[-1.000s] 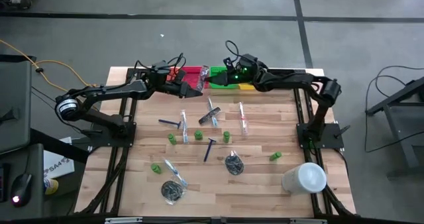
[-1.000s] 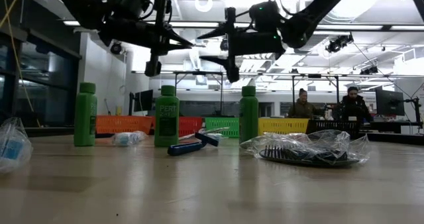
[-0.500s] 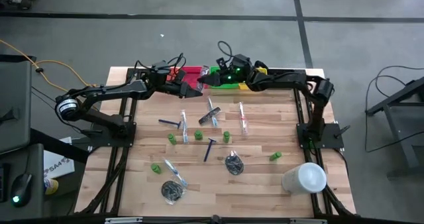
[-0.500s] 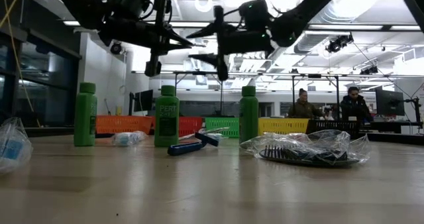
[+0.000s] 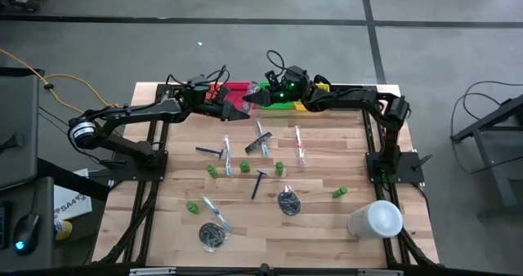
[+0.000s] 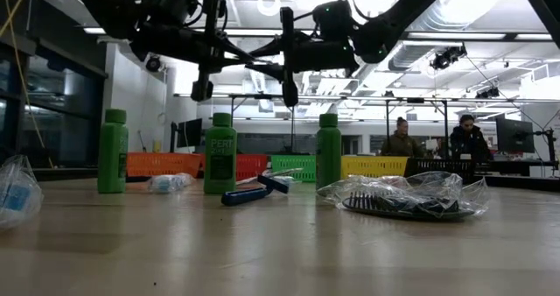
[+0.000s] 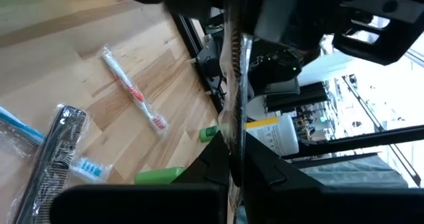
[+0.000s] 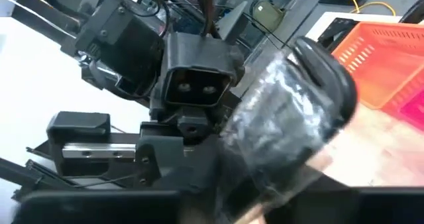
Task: Pick & Place Travel size toiletries
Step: Put the black hair comb into the yellow bin
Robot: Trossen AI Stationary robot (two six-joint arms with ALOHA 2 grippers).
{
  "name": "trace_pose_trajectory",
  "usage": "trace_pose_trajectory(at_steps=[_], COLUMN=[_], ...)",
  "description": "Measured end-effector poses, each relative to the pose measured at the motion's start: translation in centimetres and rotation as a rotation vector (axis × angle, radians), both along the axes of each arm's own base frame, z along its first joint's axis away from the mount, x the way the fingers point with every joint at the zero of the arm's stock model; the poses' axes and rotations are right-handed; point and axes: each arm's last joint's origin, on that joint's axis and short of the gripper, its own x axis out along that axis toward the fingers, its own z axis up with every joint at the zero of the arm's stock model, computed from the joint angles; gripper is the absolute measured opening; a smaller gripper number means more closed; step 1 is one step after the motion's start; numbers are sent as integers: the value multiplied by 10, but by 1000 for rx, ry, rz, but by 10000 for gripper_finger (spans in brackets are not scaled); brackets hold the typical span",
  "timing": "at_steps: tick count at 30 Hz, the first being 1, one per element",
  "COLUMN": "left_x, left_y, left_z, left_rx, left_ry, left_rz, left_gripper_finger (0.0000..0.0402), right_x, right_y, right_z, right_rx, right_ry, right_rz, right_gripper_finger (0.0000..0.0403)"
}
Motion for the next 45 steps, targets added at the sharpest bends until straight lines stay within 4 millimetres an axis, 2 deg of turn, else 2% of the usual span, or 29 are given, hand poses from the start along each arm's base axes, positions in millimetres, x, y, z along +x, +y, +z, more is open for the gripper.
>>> trace_pose_trajectory(at_steps=[4,11,16,20,26,32,38,42,45], left_x=[0,0,-1,-8,-20,-24,-23,-23,-23], left_y=[0,-1,-1,9,25,30,29,30,30], left_z=[-1,0,0,-2,-3,-4,-4,-4,-4], left_rx=[0,2,-16,-77,-100,-101,-100,-100,-102], left_ry=[5,-8,-9,21,35,34,34,35,37], left_rz=[0,-47,-80,-27,49,68,65,70,74], left_gripper_finger=[51,125,199,234,233,218,210,210,210], right_x=[0,-2,-9,-18,-46,-94,-135,-143,-140], right_y=[1,-2,-14,-27,-56,-75,-70,-61,-54], right_z=[2,1,1,-2,-7,7,8,-3,-9], right_rx=[-45,-44,-33,-26,-17,-159,-353,-458,-558], right_ry=[-13,-9,9,59,195,427,852,1130,1268], right_rz=[17,19,0,-50,-133,-288,-402,-377,-358], right_gripper_finger=[12,7,6,5,5,5,5,5,7])
